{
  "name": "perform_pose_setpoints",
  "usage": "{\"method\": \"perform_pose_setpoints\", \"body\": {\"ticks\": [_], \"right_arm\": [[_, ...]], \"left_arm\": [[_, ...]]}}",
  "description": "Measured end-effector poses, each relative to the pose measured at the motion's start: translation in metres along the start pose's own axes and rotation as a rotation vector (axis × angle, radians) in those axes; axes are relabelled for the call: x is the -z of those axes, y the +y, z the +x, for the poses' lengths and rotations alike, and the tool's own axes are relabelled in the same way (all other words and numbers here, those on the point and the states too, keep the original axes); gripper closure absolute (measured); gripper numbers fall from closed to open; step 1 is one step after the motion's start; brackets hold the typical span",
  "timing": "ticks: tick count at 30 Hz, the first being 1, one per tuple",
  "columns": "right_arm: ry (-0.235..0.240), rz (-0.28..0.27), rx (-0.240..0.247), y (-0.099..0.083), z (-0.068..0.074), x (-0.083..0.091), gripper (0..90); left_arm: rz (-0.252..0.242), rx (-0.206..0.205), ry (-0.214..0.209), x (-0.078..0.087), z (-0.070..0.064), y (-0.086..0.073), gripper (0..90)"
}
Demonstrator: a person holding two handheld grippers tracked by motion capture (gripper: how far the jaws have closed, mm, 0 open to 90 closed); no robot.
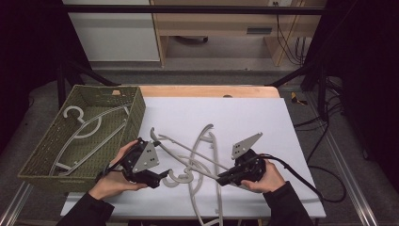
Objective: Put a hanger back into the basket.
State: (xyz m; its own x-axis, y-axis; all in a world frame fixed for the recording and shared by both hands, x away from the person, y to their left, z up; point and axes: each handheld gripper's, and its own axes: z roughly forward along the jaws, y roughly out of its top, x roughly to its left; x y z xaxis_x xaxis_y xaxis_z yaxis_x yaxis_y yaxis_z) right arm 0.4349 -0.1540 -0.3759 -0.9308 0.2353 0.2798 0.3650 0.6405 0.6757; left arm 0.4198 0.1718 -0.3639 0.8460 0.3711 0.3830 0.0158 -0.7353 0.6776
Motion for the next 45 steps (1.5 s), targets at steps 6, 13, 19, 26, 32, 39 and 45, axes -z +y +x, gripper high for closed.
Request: {"method": "perform_pose_setpoints", "body": {"ticks": [6,13,19,26,32,39,45], "right_arm": [[0.027,0.017,0.012,0.001,0.002,-0.001,82.2],[0.047,0.029,0.016,0.001,0.003,-0.003,82.2],[0.066,0.026,0.021,0.001,0.005,-0.002,82.2],[0.075,0.012,0.024,0.000,0.005,-0.001,82.1],[0.053,-0.026,0.024,0.001,0.004,0.007,81.4],[0.022,-0.077,0.020,0.002,0.001,0.013,79.8],[-0.066,-0.117,0.003,0.001,-0.004,0.018,77.3]], "left_arm": [[0.044,-0.092,-0.001,-0.010,-0.002,0.001,24.5],[0.055,-0.169,-0.003,-0.015,-0.006,0.000,43.5],[0.061,-0.196,-0.012,-0.019,-0.008,-0.002,54.0],[0.049,-0.197,-0.011,-0.014,-0.007,-0.003,61.6],[0.056,-0.186,-0.012,-0.011,-0.006,-0.003,69.2],[0.080,-0.176,0.001,-0.011,-0.009,-0.004,75.1],[0.078,-0.126,-0.035,-0.013,-0.015,-0.005,79.7]]}}
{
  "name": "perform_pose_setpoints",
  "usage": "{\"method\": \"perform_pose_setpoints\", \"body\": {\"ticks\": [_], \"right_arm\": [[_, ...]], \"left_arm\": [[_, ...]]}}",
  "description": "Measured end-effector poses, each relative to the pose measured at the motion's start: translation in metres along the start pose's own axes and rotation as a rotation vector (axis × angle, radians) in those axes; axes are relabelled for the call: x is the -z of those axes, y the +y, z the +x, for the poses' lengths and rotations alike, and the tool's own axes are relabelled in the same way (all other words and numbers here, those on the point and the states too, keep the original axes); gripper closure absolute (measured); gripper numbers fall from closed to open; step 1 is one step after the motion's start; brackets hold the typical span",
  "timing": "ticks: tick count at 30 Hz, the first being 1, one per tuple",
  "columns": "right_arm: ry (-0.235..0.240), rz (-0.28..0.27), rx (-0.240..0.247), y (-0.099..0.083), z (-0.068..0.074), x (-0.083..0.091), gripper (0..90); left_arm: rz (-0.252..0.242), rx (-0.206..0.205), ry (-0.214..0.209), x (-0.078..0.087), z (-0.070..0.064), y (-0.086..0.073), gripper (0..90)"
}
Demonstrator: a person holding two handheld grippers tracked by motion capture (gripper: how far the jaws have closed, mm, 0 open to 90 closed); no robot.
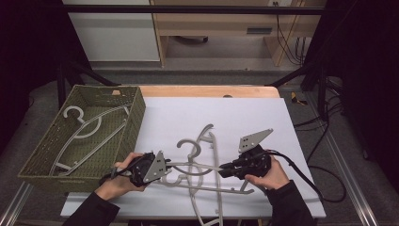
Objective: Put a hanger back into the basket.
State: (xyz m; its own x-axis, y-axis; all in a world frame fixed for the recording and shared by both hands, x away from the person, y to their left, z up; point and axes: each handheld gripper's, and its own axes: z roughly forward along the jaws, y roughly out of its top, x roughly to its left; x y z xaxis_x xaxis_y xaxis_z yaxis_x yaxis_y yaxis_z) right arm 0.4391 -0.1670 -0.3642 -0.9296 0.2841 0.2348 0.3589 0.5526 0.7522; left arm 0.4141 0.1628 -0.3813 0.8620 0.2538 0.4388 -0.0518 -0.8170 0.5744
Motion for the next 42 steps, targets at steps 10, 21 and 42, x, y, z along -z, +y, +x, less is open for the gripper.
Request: {"method": "perform_pose_setpoints", "body": {"ticks": [10,21,42], "right_arm": [[-0.159,-0.035,-0.020,-0.004,-0.006,0.001,62.6],[-0.304,-0.246,-0.077,-0.015,-0.011,0.020,39.3],[-0.504,-0.372,-0.170,-0.042,-0.019,0.040,9.5]], "left_arm": [[0.006,0.086,-0.016,0.002,-0.006,0.003,81.8],[0.017,0.239,0.028,0.006,0.001,0.000,82.0],[-0.031,0.408,0.218,0.052,0.033,-0.004,82.0]]}}
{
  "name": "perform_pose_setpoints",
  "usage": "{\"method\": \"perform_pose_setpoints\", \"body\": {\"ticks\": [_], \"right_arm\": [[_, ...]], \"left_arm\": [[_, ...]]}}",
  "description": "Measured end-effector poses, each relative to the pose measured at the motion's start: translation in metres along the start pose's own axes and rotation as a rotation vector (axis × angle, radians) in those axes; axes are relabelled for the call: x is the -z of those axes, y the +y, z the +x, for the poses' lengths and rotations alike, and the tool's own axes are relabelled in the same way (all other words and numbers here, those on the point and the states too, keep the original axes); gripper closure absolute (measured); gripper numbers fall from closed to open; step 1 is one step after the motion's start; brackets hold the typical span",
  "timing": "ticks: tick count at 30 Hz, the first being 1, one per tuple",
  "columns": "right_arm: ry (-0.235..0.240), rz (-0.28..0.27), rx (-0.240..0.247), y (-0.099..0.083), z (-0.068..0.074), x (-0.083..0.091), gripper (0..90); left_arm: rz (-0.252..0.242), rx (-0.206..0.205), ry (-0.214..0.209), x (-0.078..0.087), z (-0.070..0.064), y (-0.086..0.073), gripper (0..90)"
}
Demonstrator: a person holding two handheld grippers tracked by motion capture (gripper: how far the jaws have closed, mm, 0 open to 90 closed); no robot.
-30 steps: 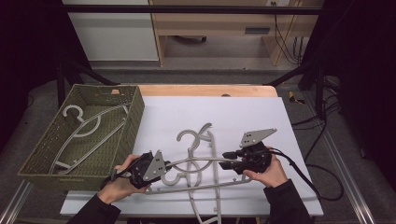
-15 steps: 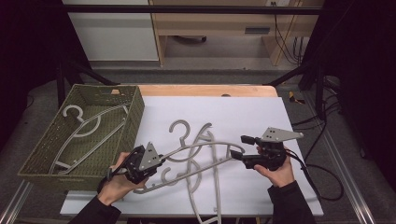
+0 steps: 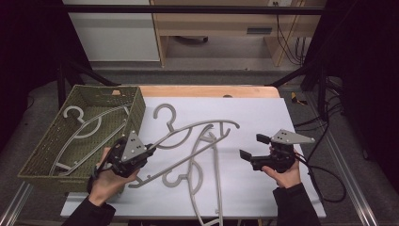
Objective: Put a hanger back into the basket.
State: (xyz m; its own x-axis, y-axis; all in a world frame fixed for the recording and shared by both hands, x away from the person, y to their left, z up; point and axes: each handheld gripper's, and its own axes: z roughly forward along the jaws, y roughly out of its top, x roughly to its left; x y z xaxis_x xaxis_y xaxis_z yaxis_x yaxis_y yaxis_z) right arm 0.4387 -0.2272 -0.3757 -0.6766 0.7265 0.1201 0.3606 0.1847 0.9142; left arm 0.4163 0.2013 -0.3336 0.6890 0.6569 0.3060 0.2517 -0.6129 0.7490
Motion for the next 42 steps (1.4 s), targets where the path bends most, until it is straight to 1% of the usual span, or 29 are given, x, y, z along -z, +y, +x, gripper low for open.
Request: {"method": "perform_pose_setpoints", "body": {"ticks": [1,2,3,4,8,10,13,15,16,18,19,21,22,24,26,29,30,31,32,33,34,36,41,42], "right_arm": [[-0.009,0.001,-0.001,0.000,0.000,0.000,8.0],[-0.015,0.002,-0.001,-0.001,0.001,-0.001,7.4],[-0.020,0.006,0.000,-0.001,0.001,-0.001,7.0],[-0.019,0.008,0.003,-0.001,0.000,-0.001,6.4],[-0.035,0.004,0.000,-0.003,0.000,0.000,5.1],[-0.044,-0.004,-0.007,-0.003,0.000,0.000,4.7],[-0.053,-0.014,-0.016,-0.003,-0.001,0.002,4.2],[-0.056,-0.012,-0.011,-0.003,-0.001,0.002,4.2],[-0.055,-0.008,-0.012,-0.004,-0.001,0.002,4.1],[-0.056,-0.006,-0.011,-0.004,-0.001,0.001,4.1],[-0.056,-0.006,-0.010,-0.004,-0.001,0.000,4.1],[-0.053,0.000,-0.010,-0.005,0.000,-0.001,4.1],[-0.049,0.000,-0.001,-0.005,0.000,-0.001,4.4],[-0.044,0.000,0.008,-0.005,0.000,-0.001,4.1],[-0.044,0.002,0.003,-0.005,0.000,-0.001,3.9],[-0.054,-0.003,-0.004,-0.005,0.000,0.000,3.5],[-0.057,-0.006,-0.001,-0.005,0.000,0.000,3.3],[-0.058,-0.006,-0.001,-0.005,0.000,0.000,3.4],[-0.053,-0.003,-0.002,-0.005,0.000,0.001,3.4],[-0.056,-0.003,-0.001,-0.005,0.000,0.001,3.2],[-0.059,-0.001,-0.003,-0.005,0.000,0.001,3.1],[-0.060,0.001,-0.007,-0.005,0.000,0.000,3.0],[-0.052,0.013,-0.007,-0.006,0.000,-0.003,2.9],[-0.057,0.018,-0.004,-0.006,0.000,-0.003,2.9]], "left_arm": [[-0.007,0.007,0.004,0.003,0.003,0.001,82.0],[-0.024,0.022,0.012,0.006,0.006,0.003,82.0],[-0.030,0.022,0.017,0.010,0.010,0.005,82.0],[-0.043,0.034,0.028,0.014,0.013,0.008,82.1],[-0.053,0.037,0.062,0.026,0.027,0.016,82.0],[-0.061,0.055,0.069,0.031,0.036,0.018,82.1],[-0.068,0.073,0.080,0.037,0.051,0.018,82.0],[-0.079,0.089,0.097,0.040,0.061,0.017,82.0],[-0.073,0.095,0.099,0.043,0.067,0.017,82.0],[-0.068,0.103,0.117,0.047,0.077,0.015,82.0],[-0.067,0.115,0.130,0.049,0.084,0.013,82.0],[-0.067,0.116,0.143,0.052,0.090,0.011,82.0],[-0.066,0.117,0.150,0.054,0.094,0.009,82.0],[-0.057,0.126,0.163,0.056,0.103,0.005,82.0],[-0.052,0.137,0.180,0.058,0.110,0.000,82.0],[-0.044,0.154,0.194,0.059,0.122,-0.010,82.0],[-0.050,0.151,0.201,0.059,0.126,-0.013,82.0],[-0.046,0.152,0.206,0.059,0.129,-0.017,82.0],[-0.036,0.163,0.210,0.060,0.132,-0.021,82.0],[-0.038,0.151,0.214,0.060,0.136,-0.025,82.0],[-0.025,0.165,0.219,0.060,0.139,-0.029,82.0],[-0.014,0.173,0.232,0.061,0.145,-0.036,81.9],[0.003,0.209,0.246,0.063,0.162,-0.055,81.9],[0.006,0.211,0.249,0.063,0.164,-0.057,81.9]]}}
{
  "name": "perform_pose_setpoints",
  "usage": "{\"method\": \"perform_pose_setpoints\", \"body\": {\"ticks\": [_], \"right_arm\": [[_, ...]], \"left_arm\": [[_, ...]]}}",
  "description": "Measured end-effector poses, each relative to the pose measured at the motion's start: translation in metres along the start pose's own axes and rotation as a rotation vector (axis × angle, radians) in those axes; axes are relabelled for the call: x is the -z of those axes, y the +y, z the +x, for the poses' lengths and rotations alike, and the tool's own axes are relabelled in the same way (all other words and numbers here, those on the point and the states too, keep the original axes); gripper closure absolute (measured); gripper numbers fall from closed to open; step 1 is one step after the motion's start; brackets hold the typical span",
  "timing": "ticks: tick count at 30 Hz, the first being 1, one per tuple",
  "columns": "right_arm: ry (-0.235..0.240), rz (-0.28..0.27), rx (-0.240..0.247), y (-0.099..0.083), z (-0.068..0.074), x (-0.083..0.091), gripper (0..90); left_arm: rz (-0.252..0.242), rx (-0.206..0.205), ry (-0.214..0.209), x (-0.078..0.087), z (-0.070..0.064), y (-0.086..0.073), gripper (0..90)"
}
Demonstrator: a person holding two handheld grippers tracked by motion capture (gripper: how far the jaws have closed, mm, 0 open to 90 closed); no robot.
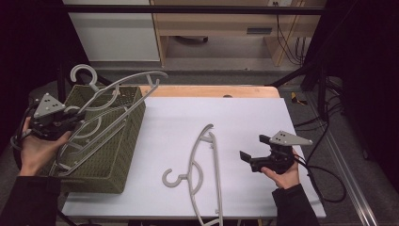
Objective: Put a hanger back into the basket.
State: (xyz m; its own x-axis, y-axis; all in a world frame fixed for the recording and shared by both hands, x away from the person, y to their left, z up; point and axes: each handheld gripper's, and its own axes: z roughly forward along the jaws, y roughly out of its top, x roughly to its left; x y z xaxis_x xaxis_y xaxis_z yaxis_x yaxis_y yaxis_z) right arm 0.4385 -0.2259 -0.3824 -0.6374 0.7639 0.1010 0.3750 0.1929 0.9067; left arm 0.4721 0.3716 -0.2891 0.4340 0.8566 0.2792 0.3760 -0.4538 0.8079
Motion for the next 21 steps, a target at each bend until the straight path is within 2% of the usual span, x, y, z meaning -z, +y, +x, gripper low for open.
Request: {"method": "perform_pose_setpoints", "body": {"ticks": [8,13,21], "right_arm": [[0.004,0.000,-0.001,0.000,0.000,0.000,3.1],[0.004,0.000,-0.001,0.000,0.000,0.000,3.2],[0.004,0.005,-0.001,0.000,0.001,-0.002,3.2]], "left_arm": [[0.054,0.027,0.044,-0.005,0.023,-0.026,81.9],[0.066,0.059,0.066,-0.007,0.038,-0.041,81.9],[0.100,0.085,0.089,-0.007,0.052,-0.058,81.9]]}}
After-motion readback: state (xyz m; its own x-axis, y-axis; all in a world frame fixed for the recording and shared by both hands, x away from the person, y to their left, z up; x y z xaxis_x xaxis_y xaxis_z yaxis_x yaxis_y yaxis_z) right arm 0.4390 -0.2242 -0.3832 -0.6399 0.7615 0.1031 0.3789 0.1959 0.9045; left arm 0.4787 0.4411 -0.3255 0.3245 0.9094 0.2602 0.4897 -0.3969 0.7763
